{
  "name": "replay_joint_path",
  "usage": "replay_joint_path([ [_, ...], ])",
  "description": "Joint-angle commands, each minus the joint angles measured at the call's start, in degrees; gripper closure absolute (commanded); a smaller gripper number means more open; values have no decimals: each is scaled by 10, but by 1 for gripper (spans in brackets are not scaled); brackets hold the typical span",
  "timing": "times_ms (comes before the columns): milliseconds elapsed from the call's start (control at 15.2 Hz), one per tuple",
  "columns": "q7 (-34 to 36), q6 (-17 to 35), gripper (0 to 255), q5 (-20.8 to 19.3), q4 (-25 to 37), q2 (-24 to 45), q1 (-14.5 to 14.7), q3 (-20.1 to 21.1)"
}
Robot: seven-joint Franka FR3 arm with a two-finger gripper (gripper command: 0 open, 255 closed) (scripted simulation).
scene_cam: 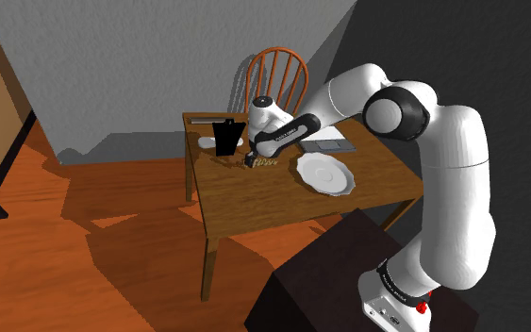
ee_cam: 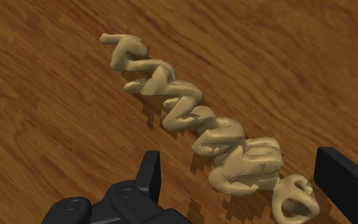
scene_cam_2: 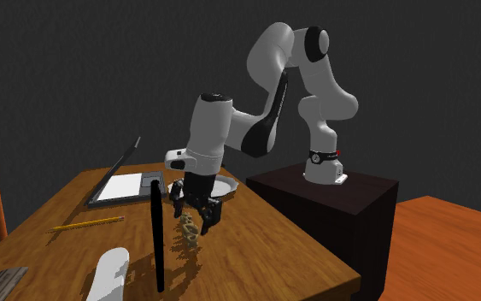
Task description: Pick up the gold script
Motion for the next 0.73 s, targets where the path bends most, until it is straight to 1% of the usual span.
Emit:
replay_joint_path([
  [0, 4, 12, 0, -3, 6, 18, 1, -3],
  [132, 4, 12, 0, -3, 6, 18, 1, -3],
  [198, 4, 12, 255, -3, 5, 17, 1, -3],
  [660, 4, 12, 255, -3, 5, 17, 1, -3],
])
